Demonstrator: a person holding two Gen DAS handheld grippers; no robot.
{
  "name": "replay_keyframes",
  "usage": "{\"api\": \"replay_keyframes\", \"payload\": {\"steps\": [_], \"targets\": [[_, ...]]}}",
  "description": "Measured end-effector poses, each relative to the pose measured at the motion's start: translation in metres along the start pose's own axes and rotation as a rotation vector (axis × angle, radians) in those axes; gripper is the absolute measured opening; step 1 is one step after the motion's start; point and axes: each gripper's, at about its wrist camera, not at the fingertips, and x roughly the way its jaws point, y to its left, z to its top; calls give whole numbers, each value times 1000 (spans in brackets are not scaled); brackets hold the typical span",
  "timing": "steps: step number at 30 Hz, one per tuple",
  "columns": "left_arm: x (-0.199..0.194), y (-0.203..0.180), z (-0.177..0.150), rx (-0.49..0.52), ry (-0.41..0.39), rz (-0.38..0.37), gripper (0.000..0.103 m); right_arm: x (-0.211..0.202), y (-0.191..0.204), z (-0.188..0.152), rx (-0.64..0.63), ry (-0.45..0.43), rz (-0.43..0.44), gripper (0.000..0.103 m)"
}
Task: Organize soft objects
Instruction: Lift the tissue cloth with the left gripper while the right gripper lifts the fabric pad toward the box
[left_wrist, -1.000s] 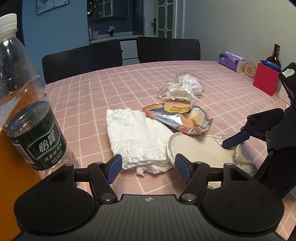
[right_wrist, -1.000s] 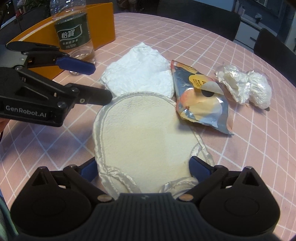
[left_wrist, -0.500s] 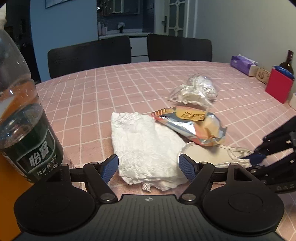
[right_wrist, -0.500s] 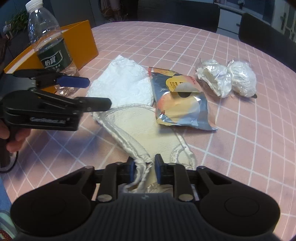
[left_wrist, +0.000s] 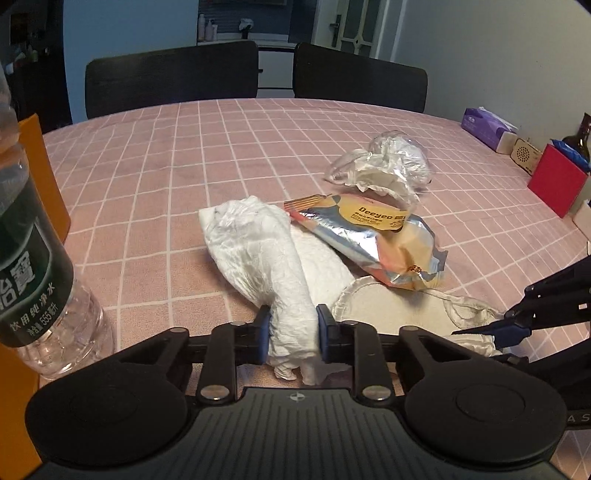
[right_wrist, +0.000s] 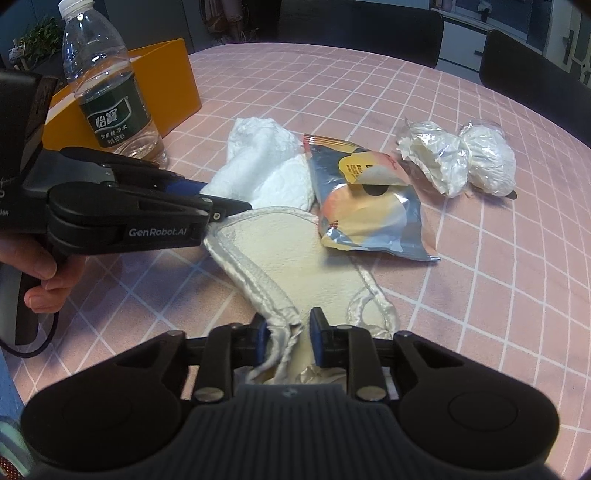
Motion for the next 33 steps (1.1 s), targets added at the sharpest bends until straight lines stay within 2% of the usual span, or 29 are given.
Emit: {"api": "replay_keyframes", "payload": {"steps": [2,3,4,7,8,14,19,21,23,25,29,31,33], "targets": [[-5,-1,-3,-1,-10,5,24,-1,1,0,-12,-5,-1,45],[-8,-1,-4,1,-13,7,24,-4,3,0,-24,-15,-11,69],[-12,0,-6,-1,-19,12,24,-6,4,1,-39,-29,-25,86],[-23,1,-11,4,-21,9,23,-10,5,2,-99,-47,-47,100],[-25,1,-13,7,-16,6,23,-8,4,2,-115,-41,-71,100],[-39,-4,-23,28,0,-5,23,9,-14,-6,-95,28,-116,100],[-52,-7,-31,24,-9,-18,23,13,-19,-9,-40,13,-91,101],[-58,-7,-35,10,-13,-29,23,13,-19,-8,-29,15,-95,97],[-64,-6,-40,-8,-21,-42,23,11,-22,-7,-9,9,-102,89],[-69,-5,-44,-27,-28,-52,23,6,-27,-7,2,1,-106,75],[-75,-5,-51,-48,-35,-62,23,0,-34,-7,24,-7,-124,57],[-79,-6,-53,-52,-42,-67,23,-2,-31,-7,32,-6,-124,33],[-84,-6,-55,-53,-51,-69,23,-1,-23,-6,19,4,-135,28]]}}
